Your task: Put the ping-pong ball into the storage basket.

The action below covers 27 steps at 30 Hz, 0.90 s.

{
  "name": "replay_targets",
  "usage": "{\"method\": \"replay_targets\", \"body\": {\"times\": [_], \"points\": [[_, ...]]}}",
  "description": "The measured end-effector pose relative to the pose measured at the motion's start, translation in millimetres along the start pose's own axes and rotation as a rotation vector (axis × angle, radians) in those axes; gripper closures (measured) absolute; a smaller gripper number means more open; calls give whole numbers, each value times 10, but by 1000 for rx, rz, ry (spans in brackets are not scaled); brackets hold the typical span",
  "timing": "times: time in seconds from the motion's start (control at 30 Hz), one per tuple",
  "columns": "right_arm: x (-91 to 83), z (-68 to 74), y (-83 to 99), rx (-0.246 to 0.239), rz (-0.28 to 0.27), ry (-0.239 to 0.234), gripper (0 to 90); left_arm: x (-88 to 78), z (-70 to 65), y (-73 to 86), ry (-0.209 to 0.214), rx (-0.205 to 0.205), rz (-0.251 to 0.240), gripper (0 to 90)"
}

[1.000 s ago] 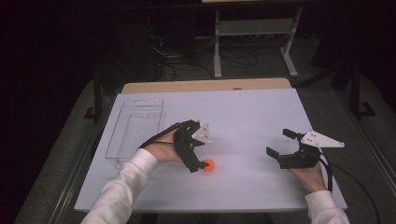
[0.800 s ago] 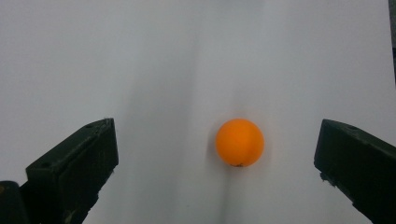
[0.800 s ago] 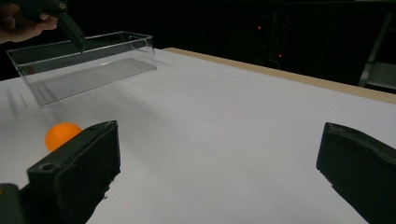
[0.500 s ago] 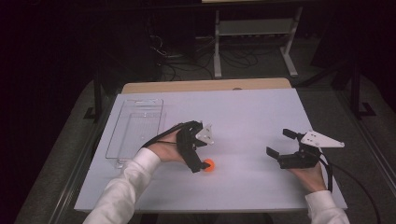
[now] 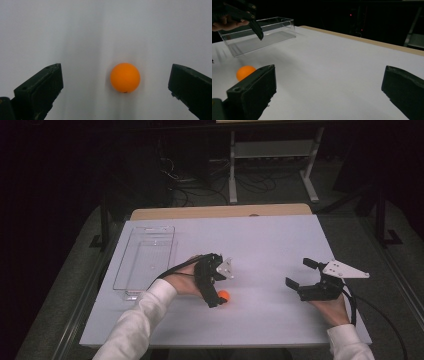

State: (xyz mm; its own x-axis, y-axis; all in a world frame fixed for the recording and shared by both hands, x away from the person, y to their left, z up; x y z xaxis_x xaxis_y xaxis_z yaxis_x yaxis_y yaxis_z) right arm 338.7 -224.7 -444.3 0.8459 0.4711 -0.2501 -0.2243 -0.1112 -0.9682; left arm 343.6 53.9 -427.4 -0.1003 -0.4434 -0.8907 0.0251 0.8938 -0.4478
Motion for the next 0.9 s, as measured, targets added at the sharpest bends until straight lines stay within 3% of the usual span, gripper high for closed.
{"method": "replay_targets", "body": {"times": [0.9], "points": [[24, 6, 11, -2, 7, -4, 0, 202, 67, 53, 15, 1, 63, 0]]}}
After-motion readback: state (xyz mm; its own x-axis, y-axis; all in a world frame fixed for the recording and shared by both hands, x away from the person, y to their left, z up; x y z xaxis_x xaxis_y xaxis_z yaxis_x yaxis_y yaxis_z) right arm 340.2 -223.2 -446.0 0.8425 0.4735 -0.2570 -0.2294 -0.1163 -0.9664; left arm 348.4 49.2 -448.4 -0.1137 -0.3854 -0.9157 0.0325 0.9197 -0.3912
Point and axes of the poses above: each handheld gripper's, and its own axes: x roughly forward along the jaws, y roughly out of its underside, z roughly to its left, the point moved 6 cm from there along x, roughly forward along the jaws, and after that the axes turned 15 degrees about y, right-handed, at the moved point
